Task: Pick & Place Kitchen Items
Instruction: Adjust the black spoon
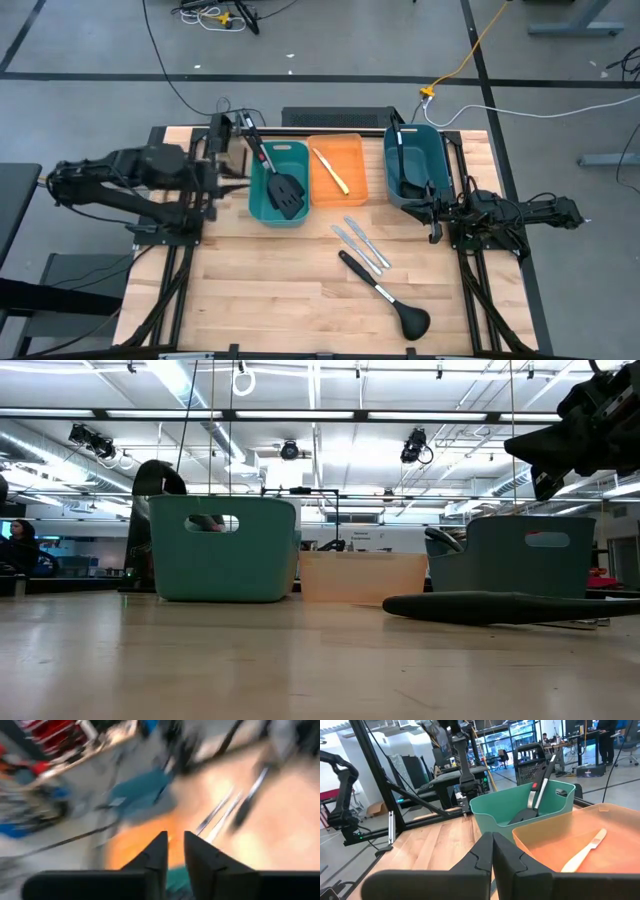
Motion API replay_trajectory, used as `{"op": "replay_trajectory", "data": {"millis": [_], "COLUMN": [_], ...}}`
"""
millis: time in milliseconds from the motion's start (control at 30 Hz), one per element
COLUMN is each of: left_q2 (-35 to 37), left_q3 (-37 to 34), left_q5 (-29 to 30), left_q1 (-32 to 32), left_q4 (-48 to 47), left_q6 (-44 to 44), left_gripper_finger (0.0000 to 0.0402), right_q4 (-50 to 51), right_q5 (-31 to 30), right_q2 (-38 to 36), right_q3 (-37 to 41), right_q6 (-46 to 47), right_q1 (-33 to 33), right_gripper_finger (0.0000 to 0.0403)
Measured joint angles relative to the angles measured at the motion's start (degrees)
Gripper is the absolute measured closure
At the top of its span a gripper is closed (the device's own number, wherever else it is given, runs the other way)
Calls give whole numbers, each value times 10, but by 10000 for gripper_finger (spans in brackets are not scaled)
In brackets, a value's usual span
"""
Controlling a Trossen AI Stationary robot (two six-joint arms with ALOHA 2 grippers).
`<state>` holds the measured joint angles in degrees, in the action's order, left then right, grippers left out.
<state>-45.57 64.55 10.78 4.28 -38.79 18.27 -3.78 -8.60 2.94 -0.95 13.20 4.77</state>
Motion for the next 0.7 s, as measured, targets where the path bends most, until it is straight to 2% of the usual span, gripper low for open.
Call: {"op": "replay_trajectory", "data": {"millis": [67,133,333,467,600,700], "left_q2": [17,35,117,197,247,278], "left_q3": [-24,-63,-212,-311,-368,-401], "left_q5": [-32,-38,32,42,100,100], "left_q1": [17,31,59,70,71,71], "left_q4": [39,89,215,310,289,306], "left_q6": [-56,-76,-131,-131,-135,-147], "left_gripper_finger": [379,393,397,398,399,400], "right_q4": [0,0,-2,-5,-5,-5], "right_q5": [0,-2,-15,-10,-9,-9], "right_q2": [0,0,0,0,0,0], "right_q3": [0,0,0,0,0,0], "right_q6": [-1,-1,-1,-1,9,11], "right_q1": [0,0,0,0,0,0], "right_gripper_finger": [394,394,394,394,394,394]}}
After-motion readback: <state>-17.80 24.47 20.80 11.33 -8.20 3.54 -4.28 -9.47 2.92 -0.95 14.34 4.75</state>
